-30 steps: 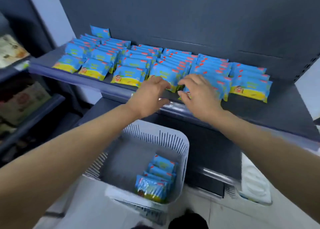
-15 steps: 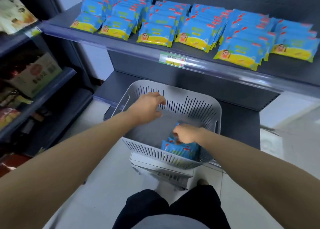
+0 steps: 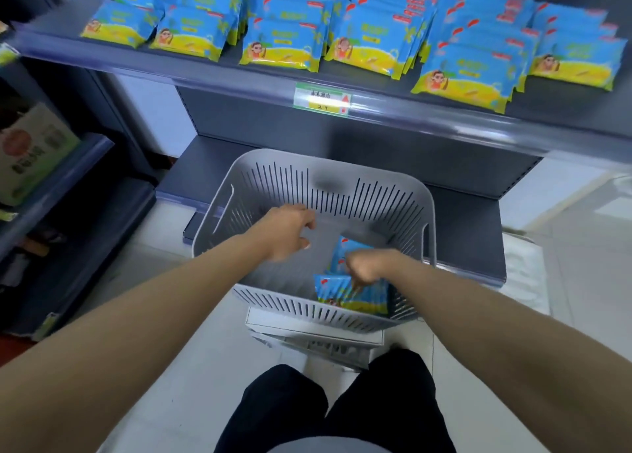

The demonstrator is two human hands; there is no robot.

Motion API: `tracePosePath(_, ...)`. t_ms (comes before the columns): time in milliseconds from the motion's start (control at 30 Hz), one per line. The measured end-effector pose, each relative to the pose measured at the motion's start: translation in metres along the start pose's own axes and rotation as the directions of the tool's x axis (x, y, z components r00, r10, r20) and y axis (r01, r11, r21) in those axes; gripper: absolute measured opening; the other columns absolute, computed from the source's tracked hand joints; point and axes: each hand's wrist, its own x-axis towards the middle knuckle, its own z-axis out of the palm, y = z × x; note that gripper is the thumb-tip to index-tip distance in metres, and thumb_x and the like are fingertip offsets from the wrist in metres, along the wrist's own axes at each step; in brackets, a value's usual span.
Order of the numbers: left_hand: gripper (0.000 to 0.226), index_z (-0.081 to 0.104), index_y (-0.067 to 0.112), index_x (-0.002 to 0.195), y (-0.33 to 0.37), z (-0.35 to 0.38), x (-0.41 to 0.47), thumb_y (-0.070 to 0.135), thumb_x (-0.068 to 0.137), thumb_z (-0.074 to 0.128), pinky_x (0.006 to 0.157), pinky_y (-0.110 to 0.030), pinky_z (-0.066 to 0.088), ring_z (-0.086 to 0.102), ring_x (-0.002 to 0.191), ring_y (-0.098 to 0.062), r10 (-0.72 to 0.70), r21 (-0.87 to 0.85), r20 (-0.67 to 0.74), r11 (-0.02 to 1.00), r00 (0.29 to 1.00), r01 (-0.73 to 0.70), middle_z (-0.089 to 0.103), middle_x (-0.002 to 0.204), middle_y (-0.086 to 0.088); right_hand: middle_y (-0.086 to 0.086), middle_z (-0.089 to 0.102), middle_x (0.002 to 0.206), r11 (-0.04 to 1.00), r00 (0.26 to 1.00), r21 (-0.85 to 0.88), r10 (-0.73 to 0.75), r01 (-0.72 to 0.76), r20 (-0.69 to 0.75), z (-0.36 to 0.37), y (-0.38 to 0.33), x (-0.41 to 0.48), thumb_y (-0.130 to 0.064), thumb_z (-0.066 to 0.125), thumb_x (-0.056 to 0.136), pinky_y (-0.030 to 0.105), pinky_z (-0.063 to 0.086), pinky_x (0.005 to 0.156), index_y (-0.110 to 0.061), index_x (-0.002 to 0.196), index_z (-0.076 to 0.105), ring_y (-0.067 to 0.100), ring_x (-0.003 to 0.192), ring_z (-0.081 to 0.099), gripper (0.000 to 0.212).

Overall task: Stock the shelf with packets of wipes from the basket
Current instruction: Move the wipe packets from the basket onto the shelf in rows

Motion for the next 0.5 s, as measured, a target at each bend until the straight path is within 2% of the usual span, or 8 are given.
tracePosePath(33,0.032,0.057,0.009,0.113,0.001,0.003,0.005,0.020,0.084,0.064,0.092,-0.036,0.041,0.051,0.108,-0.027,0.000,-0.010,0.017,1.000,1.000,0.000,0.054,0.117,-0.009,0.017,0.061,0.115,0.996,0.998,0.071,0.052,-0.050,-0.023,-0.015,0.003,-0.007,-0.020,0.054,0.090,0.033,0.046,0.078,-0.002,0.112,0.059,0.029,0.093,0.058,0.029)
tracePosePath(67,0.030,0.057,0.009,0.111,0.003,0.007,0.011,0.019,0.084,0.064,0.091,-0.033,0.041,0.051,0.108,-0.026,0.001,-0.023,0.036,1.000,0.999,0.000,0.055,0.118,-0.009,0.019,0.062,0.112,0.996,0.995,0.060,0.069,-0.064,-0.079,-0.031,0.009,-0.013,-0.020,0.054,0.087,0.034,0.047,0.076,-0.001,0.106,0.059,0.029,0.089,0.057,0.026)
tracePosePath(133,0.028,0.058,0.009,0.110,0.009,0.016,0.025,0.017,0.084,0.063,0.088,-0.030,0.041,0.052,0.107,-0.026,0.007,-0.044,0.083,0.999,0.997,-0.004,0.056,0.118,-0.010,0.021,0.061,0.113,0.992,0.965,0.082,0.110,-0.093,-0.237,-0.063,0.023,-0.029,-0.017,0.054,0.084,0.033,0.046,0.074,-0.002,0.104,0.058,0.033,0.094,0.058,0.025)
tracePosePath(200,0.028,0.057,0.010,0.111,0.016,0.030,0.039,0.016,0.084,0.062,0.083,-0.027,0.040,0.054,0.106,-0.025,-0.001,-0.064,0.164,0.998,0.986,0.011,0.057,0.120,-0.008,0.019,0.060,0.116,0.982,0.888,0.112,0.185,-0.151,-0.421,-0.087,0.036,-0.047,-0.017,0.052,0.084,0.033,0.043,0.072,-0.005,0.108,0.055,0.036,0.100,0.058,0.027)
tracePosePath(267,0.029,0.056,0.012,0.112,0.023,0.047,0.051,0.017,0.084,0.064,0.081,-0.027,0.040,0.054,0.103,-0.023,-0.008,-0.084,0.260,0.996,0.966,0.031,0.057,0.120,-0.006,0.018,0.060,0.112,0.971,0.817,0.161,0.236,-0.176,-0.527,-0.102,0.045,-0.060,-0.016,0.051,0.083,0.033,0.039,0.066,-0.008,0.108,0.051,0.036,0.088,0.056,0.026)
tracePosePath(367,0.043,0.054,0.011,0.120,0.034,0.067,0.064,0.019,0.081,0.070,0.086,-0.031,0.043,0.054,0.103,-0.023,0.036,-0.015,0.405,0.999,0.914,-0.033,0.056,0.124,-0.008,0.014,0.059,0.100,0.961,0.756,0.225,0.265,-0.159,-0.598,-0.109,0.051,-0.072,-0.015,0.052,0.084,0.030,0.033,0.057,-0.010,0.114,0.047,0.029,0.072,0.045,0.031)
tracePosePath(433,0.053,0.053,0.007,0.125,0.040,0.077,0.070,0.021,0.078,0.073,0.093,-0.035,0.045,0.055,0.110,-0.028,0.031,0.076,0.492,0.994,0.870,-0.079,0.056,0.126,-0.011,0.008,0.052,0.088,0.964,0.739,0.229,0.254,-0.138,-0.624,-0.106,0.055,-0.074,-0.016,0.052,0.084,0.026,0.027,0.048,-0.012,0.116,0.046,0.026,0.068,0.044,0.033)
tracePosePath(500,0.051,0.055,0.004,0.122,0.046,0.084,0.073,0.021,0.078,0.073,0.094,-0.040,0.048,0.057,0.109,-0.030,0.000,0.157,0.542,0.982,0.841,-0.101,0.059,0.123,-0.012,0.004,0.046,0.083,0.965,0.731,0.237,0.239,-0.109,-0.640,-0.101,0.057,-0.076,-0.016,0.052,0.084,0.024,0.023,0.045,-0.014,0.111,0.045,0.024,0.063,0.044,0.027)
